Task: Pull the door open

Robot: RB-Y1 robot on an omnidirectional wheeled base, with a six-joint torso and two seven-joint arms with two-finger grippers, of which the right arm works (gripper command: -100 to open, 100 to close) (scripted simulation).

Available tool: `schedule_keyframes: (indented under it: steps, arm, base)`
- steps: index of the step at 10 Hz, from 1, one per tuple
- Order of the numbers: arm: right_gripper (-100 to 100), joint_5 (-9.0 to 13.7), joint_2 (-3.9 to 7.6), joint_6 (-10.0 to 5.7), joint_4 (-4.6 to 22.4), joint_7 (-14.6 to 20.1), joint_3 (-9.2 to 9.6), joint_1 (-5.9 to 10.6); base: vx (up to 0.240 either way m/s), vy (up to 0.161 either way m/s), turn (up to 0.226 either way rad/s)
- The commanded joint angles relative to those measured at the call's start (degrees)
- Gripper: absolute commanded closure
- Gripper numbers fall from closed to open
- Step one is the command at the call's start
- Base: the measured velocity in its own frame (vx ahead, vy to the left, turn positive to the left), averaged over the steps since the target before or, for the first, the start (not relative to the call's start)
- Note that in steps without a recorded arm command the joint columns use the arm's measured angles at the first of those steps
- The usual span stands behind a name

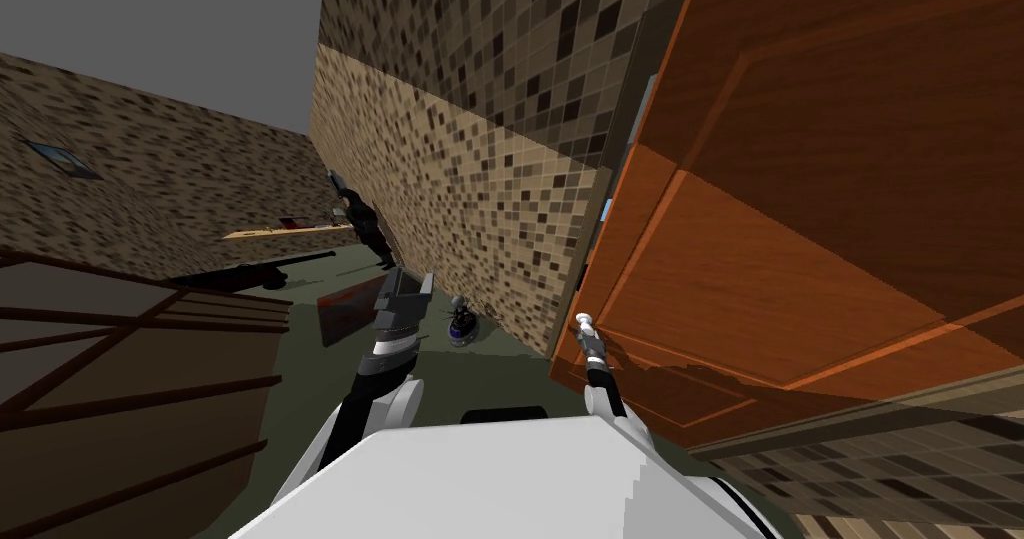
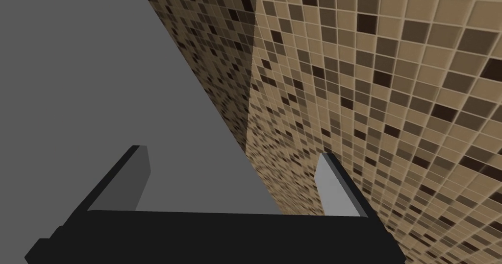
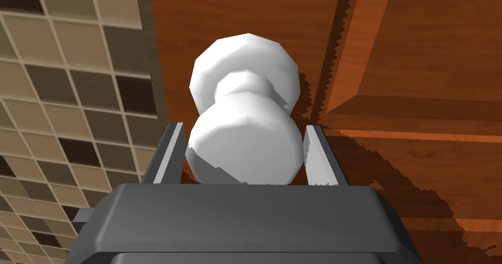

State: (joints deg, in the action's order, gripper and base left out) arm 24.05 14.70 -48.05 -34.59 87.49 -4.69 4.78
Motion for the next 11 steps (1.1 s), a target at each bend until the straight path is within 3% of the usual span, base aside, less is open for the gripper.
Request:
schedule_keyframes:
  steps: [1,7,9,11]
  arm:
    - [100,-0.36,0.22,-0.1,0.05,0.92,0.95,-0.27]
    - [100,-1.98,2.37,-0.38,-1.55,5.25,5.41,-2.03]
    - [100,-2.0,2.43,0.15,-2.45,5.11,5.5,-2.46]
    - [100,-3.11,3.23,-0.44,-2.87,6.95,7.34,-3.3]
  base:
    - [-0.21,-0.05,0.121]
    - [-0.233,-0.026,0.118]
    - [-0.183,-0.024,0.076]
    - [-0.215,-0.013,0.094]
